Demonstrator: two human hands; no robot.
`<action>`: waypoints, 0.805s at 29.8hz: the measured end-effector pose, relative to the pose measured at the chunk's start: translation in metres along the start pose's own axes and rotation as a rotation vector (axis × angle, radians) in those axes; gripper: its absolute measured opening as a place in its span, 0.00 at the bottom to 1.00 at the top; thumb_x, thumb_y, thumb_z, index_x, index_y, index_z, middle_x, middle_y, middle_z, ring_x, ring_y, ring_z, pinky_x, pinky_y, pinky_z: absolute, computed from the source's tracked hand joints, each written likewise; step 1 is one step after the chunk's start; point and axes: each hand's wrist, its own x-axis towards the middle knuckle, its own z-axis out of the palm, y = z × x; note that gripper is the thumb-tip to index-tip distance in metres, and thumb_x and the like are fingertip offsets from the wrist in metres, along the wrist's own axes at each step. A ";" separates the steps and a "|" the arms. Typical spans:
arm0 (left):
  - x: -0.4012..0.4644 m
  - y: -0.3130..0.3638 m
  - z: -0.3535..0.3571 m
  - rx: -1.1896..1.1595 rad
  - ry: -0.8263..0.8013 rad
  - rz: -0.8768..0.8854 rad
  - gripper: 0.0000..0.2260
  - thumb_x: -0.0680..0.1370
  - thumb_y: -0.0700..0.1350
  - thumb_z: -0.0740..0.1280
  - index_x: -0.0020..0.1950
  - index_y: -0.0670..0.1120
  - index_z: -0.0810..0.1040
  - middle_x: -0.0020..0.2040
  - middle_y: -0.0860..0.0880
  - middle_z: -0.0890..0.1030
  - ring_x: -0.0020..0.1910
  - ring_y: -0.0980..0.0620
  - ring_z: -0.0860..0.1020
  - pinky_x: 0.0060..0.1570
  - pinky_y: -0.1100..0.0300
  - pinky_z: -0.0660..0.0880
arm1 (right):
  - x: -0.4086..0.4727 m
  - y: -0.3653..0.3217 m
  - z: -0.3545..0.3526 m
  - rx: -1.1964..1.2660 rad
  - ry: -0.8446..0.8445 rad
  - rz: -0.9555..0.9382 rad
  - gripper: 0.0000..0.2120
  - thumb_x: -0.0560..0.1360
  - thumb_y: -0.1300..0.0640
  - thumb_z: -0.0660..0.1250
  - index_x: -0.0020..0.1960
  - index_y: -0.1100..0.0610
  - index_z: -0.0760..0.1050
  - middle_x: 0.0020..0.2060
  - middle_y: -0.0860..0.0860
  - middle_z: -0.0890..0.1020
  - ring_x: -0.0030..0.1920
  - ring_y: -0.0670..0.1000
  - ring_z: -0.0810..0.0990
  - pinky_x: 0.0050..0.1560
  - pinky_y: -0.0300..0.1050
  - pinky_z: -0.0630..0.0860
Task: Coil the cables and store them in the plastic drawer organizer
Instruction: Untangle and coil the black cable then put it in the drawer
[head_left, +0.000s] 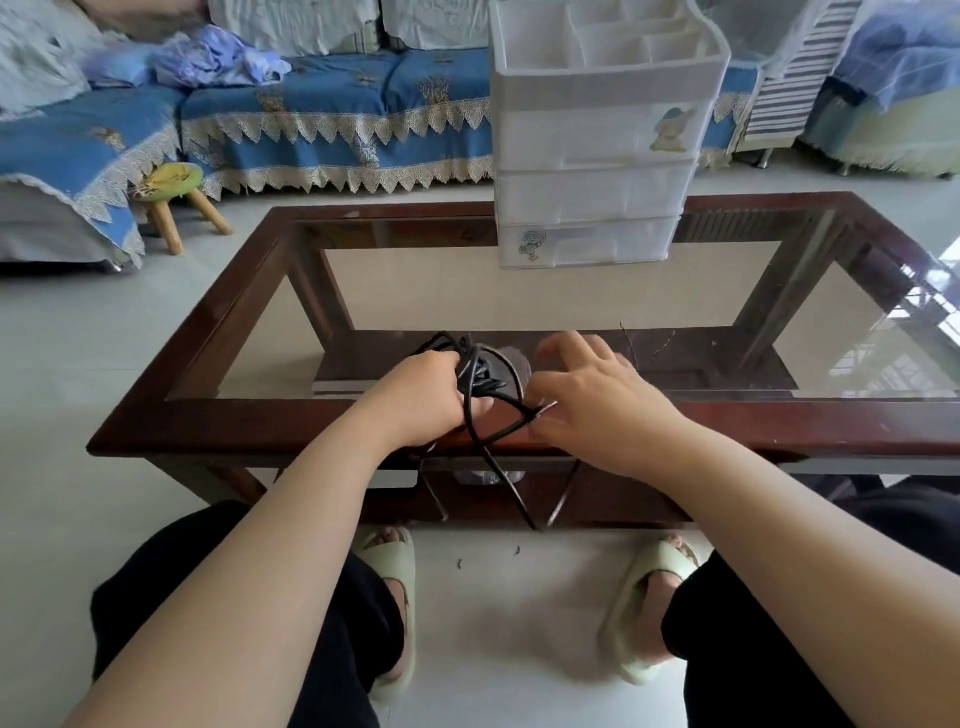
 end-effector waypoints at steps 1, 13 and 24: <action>0.001 0.000 0.001 -0.045 0.006 -0.041 0.10 0.75 0.52 0.69 0.46 0.46 0.74 0.38 0.51 0.77 0.37 0.50 0.76 0.35 0.58 0.69 | 0.001 0.000 -0.002 0.020 0.054 -0.017 0.10 0.73 0.48 0.65 0.52 0.50 0.78 0.60 0.49 0.72 0.61 0.52 0.69 0.58 0.46 0.69; 0.016 -0.047 -0.028 -0.885 0.269 -0.533 0.16 0.80 0.41 0.63 0.33 0.45 0.65 0.15 0.53 0.62 0.11 0.58 0.58 0.16 0.72 0.56 | 0.000 0.030 -0.061 1.072 0.490 0.252 0.29 0.73 0.32 0.49 0.27 0.51 0.71 0.28 0.52 0.80 0.28 0.55 0.76 0.26 0.43 0.70; -0.005 -0.020 -0.010 -0.007 0.466 -0.187 0.10 0.76 0.49 0.67 0.50 0.43 0.78 0.44 0.41 0.80 0.45 0.39 0.79 0.40 0.58 0.68 | -0.007 0.005 -0.004 0.212 -0.191 0.149 0.09 0.78 0.48 0.62 0.50 0.53 0.76 0.43 0.48 0.81 0.44 0.50 0.78 0.42 0.42 0.72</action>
